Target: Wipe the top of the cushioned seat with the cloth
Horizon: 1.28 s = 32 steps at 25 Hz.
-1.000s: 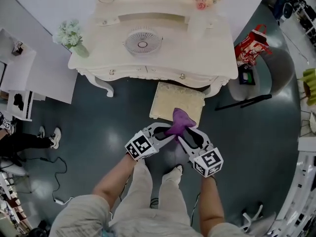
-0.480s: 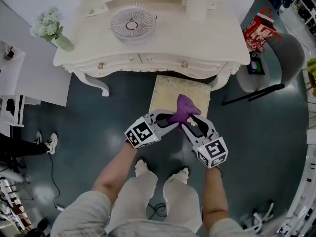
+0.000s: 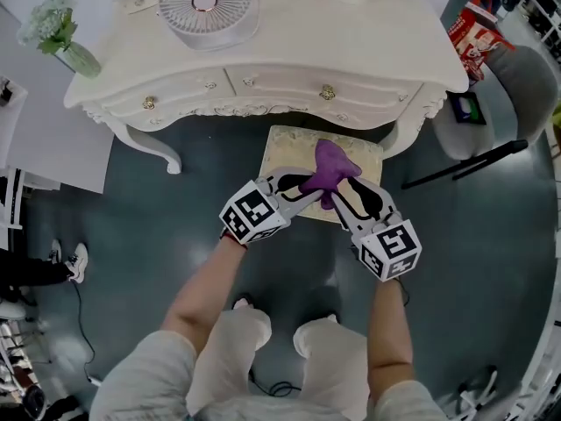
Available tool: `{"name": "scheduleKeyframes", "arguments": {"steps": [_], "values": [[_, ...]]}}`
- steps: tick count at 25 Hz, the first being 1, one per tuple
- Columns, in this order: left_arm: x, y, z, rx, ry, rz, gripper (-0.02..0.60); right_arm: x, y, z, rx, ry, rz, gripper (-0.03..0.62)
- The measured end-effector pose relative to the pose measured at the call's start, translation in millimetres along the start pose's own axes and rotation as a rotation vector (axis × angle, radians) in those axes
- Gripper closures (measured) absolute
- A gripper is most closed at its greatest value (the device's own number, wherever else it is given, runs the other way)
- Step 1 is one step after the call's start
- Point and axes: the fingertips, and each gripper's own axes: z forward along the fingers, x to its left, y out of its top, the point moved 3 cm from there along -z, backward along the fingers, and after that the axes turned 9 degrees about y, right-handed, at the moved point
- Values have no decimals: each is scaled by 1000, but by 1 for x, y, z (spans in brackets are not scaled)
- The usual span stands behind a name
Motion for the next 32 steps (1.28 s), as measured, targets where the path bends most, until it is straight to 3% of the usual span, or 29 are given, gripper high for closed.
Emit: {"name": "scheduleKeyframes", "arguments": {"steps": [4,10,16,21,25,32], "values": [[15,-9,20,-25,6,-25,502,-22,-15,5,-13,-18,20,453],[24,-23,36,-49,33,-29,502,-31,-30,5,-73,-24,-40,453],[27,-36,33,-108,87,29,502,-29,-34,1,-181,-32,-131,453],[21,-46,33,-152,126,64,502,-29,-36,10,-189,-5,-172,451],[28,-50,31,-140,182,45,502,-44,-36,5,-241,-28,-97,451],[54,-62,17,-43,334,28,500,-77,-62,5,-149,-126,-105,451]]}}
